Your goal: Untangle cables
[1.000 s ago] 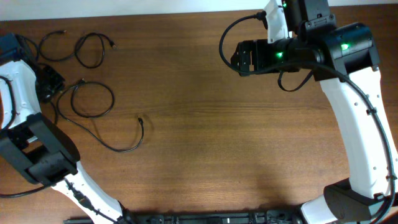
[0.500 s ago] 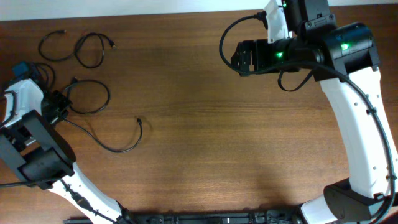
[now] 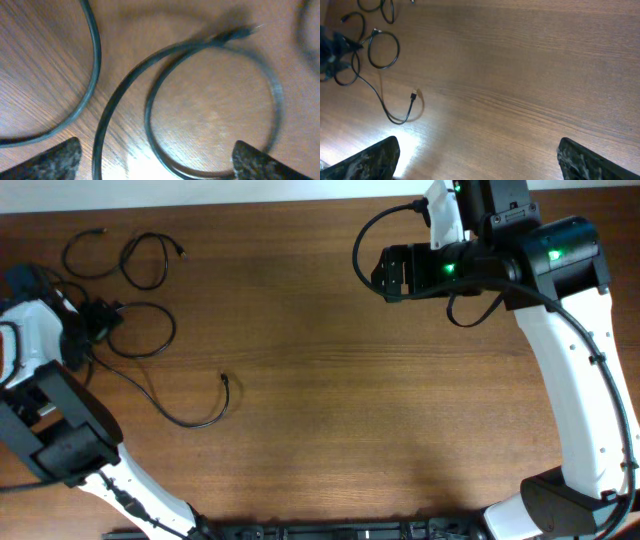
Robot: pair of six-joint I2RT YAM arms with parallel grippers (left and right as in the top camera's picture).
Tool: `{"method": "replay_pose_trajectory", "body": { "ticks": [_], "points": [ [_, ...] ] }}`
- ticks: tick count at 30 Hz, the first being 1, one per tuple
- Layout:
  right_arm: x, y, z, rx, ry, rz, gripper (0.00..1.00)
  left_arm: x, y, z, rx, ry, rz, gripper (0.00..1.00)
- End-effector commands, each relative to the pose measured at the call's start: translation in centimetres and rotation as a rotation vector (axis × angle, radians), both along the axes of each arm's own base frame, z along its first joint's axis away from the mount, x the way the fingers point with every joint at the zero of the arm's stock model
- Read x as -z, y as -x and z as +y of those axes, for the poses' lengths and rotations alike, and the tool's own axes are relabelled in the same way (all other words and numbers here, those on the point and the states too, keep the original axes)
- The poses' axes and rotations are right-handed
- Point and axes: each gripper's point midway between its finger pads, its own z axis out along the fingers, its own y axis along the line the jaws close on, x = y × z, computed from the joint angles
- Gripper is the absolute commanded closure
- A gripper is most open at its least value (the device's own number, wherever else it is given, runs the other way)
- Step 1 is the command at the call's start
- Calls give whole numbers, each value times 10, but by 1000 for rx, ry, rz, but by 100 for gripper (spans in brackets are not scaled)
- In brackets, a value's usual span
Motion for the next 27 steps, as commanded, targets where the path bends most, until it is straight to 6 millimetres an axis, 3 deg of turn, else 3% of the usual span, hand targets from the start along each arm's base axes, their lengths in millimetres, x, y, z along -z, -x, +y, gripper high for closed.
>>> {"method": "replay_pose_trajectory", "body": {
  "ticks": [1, 3, 5, 6, 9, 13, 16, 19, 22, 24, 26, 27],
  "points": [
    [0, 0, 1, -11, 9, -7, 2, -82, -15, 17, -6, -81, -162, 1],
    [0, 0, 1, -11, 8, -7, 2, -98, -7, 6, 4, -70, -163, 2],
    [0, 0, 1, -11, 8, -7, 2, -102, 6, -20, 34, 16, -130, 36],
    [0, 0, 1, -11, 9, -7, 2, -98, 12, -36, 50, 74, -98, 39],
    [0, 0, 1, -11, 9, -7, 2, -71, 35, -85, 133, 168, 57, 32],
    [0, 0, 1, -11, 9, -7, 2, -30, 41, -155, 350, 197, 160, 26],
    [0, 0, 1, -11, 8, -7, 2, -18, 39, -203, 548, 207, 164, 24],
    [0, 0, 1, -11, 8, -7, 2, -18, 36, -260, 787, 175, 153, 12],
    [0, 0, 1, -11, 8, -7, 2, -20, 35, -305, 911, 153, 132, 20],
    [0, 0, 1, -11, 9, -7, 2, -25, 37, -326, 967, 139, 116, 0],
    [0, 0, 1, -11, 9, -7, 2, -57, 36, -343, 1018, 97, 15, 0],
    [0, 0, 1, -11, 9, -7, 2, -87, 32, -339, 996, 32, -71, 1]
  ]
}}
